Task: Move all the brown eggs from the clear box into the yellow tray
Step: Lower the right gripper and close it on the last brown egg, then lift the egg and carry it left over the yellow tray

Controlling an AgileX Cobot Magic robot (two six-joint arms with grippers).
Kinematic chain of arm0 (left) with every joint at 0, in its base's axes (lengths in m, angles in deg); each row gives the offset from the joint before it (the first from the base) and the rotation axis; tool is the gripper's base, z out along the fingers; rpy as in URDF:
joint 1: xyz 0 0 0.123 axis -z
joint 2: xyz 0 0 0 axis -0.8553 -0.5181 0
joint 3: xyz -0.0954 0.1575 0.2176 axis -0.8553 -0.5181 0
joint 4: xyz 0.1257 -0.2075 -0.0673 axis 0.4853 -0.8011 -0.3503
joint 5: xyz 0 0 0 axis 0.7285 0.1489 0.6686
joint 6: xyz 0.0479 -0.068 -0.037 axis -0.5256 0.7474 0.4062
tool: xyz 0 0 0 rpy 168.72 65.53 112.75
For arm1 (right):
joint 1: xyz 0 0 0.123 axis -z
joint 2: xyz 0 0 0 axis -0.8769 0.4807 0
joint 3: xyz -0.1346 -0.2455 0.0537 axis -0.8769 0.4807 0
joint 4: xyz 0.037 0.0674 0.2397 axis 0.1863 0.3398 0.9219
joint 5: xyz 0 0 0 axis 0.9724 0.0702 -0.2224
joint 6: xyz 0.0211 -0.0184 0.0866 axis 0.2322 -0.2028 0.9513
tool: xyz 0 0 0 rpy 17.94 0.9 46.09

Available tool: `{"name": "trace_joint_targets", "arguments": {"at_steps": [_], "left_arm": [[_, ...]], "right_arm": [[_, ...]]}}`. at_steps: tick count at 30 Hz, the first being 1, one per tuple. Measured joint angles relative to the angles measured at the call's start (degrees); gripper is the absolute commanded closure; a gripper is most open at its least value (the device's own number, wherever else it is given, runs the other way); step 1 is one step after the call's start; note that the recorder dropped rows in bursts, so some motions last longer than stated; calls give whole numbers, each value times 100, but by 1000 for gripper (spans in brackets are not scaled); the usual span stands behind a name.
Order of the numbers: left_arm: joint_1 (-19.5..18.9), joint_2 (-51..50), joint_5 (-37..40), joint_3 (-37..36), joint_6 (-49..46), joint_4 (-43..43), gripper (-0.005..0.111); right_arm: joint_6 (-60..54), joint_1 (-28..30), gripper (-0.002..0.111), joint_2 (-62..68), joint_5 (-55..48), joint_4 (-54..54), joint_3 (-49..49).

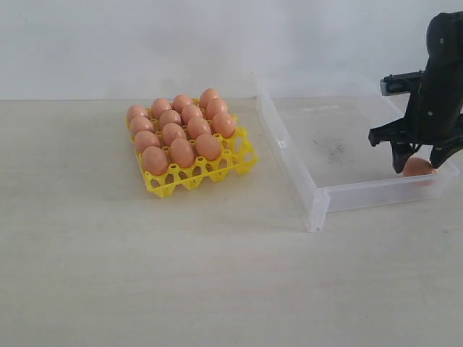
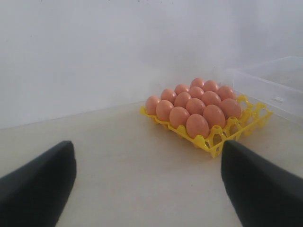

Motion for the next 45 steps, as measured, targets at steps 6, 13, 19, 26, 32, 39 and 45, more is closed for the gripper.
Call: {"name": "trace_joint_targets", "arguments": {"at_steps": [6, 13, 19, 26, 32, 39, 45], "left_arm": [[0, 0, 0, 0, 0, 0, 29], [0, 0, 0, 0, 0, 0, 29], [0, 0, 0, 0, 0, 0, 29], [0, 0, 0, 0, 0, 0, 29], [0, 0, 0, 0, 0, 0, 29], [0, 0, 0, 0, 0, 0, 29], [0, 0, 0, 0, 0, 0, 29]], "right_arm": [[51, 148, 54, 153, 104, -9, -113], [-20, 304, 71, 312, 152, -32, -113], [-248, 304, 108, 324, 305, -32, -113], [-903, 337, 108, 336, 1447, 677, -113], [-4060, 296, 108, 299, 3318, 4277, 283], [-10413, 411, 108, 442, 3530, 9766, 987], [-12253, 854, 109, 819, 347, 10598, 1061]]}}
